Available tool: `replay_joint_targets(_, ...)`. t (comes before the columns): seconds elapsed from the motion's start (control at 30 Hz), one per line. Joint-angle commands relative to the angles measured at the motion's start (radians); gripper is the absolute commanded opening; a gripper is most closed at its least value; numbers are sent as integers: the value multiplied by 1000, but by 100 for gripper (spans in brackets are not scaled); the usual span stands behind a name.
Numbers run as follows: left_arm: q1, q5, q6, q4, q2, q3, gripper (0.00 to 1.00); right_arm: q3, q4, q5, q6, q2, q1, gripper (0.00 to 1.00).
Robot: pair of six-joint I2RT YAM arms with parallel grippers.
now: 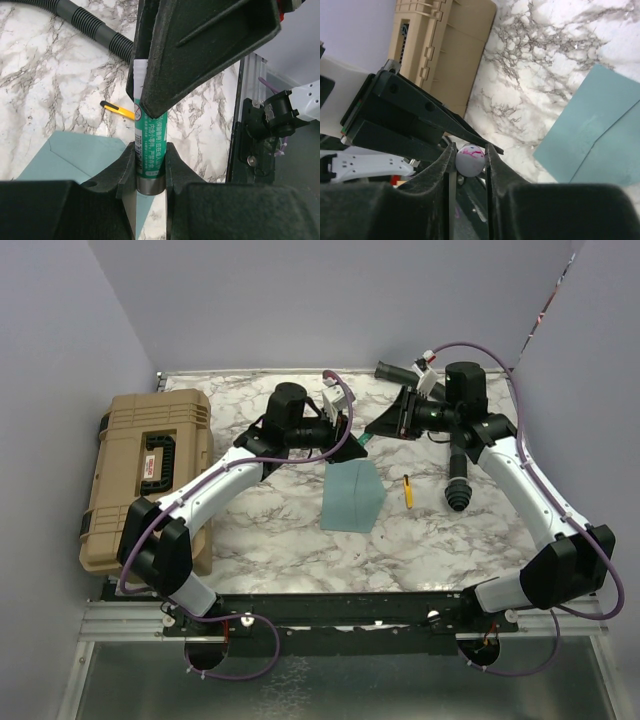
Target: Place the letter into the envelope and seal it
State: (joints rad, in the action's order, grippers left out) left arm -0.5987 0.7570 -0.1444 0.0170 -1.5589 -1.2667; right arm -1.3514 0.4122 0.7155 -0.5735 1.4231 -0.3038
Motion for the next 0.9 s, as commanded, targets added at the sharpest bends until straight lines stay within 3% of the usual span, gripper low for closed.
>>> replay_joint_targets(0.0, 8, 8, 34, 20, 38, 7, 0, 12, -28, 9, -21, 1, 3, 16)
replay_joint_targets(0.13, 16, 2, 43, 29, 41, 19, 0, 16, -42, -8, -30, -12, 20, 1)
replay_joint_targets(0.27, 31, -17, 55, 56, 51, 41, 0, 19, -67, -13, -31, -26, 72, 0)
replay_joint_targets(0.47, 52, -59, 79, 81, 77, 73, 0, -3, -149, 114, -87, -11, 219, 0)
replay_joint_targets(0.67, 54, -56, 95, 99, 75, 71, 0, -8, -157, 137, -99, 22, 254, 1)
replay_joint_targets(0.77, 54, -70, 96, 101, 75, 72, 0, -15, -93, 35, -16, 35, 254, 1)
replay_joint_targets(0.87, 53, -91, 92, 100, 70, 68, 0, -6, -10, -204, 113, 61, 238, 1)
